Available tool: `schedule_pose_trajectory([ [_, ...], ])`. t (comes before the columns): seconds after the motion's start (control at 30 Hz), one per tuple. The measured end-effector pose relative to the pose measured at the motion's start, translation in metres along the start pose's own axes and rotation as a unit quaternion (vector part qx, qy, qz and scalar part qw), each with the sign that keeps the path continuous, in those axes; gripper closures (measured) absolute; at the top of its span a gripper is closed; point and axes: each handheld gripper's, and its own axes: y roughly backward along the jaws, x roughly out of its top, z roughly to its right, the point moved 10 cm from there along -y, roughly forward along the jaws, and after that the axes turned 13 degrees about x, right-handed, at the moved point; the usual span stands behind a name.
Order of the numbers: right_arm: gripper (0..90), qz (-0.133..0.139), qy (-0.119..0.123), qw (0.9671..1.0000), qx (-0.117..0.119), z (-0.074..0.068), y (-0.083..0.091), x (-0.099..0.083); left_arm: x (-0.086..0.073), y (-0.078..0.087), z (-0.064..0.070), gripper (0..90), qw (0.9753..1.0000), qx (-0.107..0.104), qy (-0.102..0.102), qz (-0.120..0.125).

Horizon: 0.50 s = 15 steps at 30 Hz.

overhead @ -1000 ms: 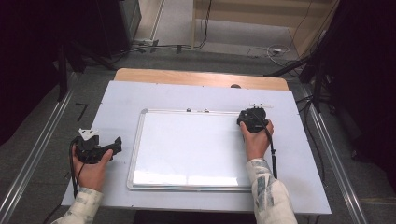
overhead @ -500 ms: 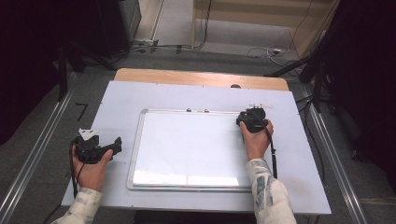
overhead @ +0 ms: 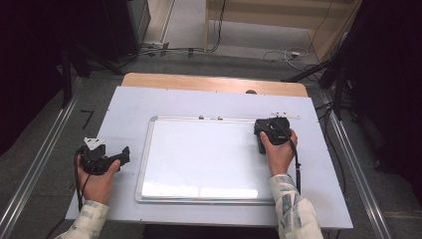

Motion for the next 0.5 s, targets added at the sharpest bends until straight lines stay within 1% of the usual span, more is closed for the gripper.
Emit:
schedule_pose_trajectory([
  [0.13,25.3,0.004,0.009,0.9999,0.012,-0.004,0.010,-0.001,0.000,0.000,0.000,4.3,1.0000,0.000,0.000,0.001],
  [0.23,25.0,0.005,0.013,0.9996,0.025,-0.007,0.020,-0.004,0.000,0.000,0.000,4.3,1.0000,0.000,0.000,0.001],
  [0.3,24.4,0.006,0.020,0.9994,0.029,-0.007,0.026,-0.007,0.000,0.000,0.000,4.3,1.0000,0.001,-0.001,0.001],
  [0.37,23.9,0.005,0.019,0.9990,0.039,-0.008,0.032,-0.010,0.000,0.000,0.001,4.3,1.0000,0.001,-0.002,0.001],
  [0.5,23.7,0.010,0.025,0.9985,0.047,-0.010,0.044,-0.014,0.000,0.001,0.002,4.3,1.0000,0.001,-0.003,0.000],
])
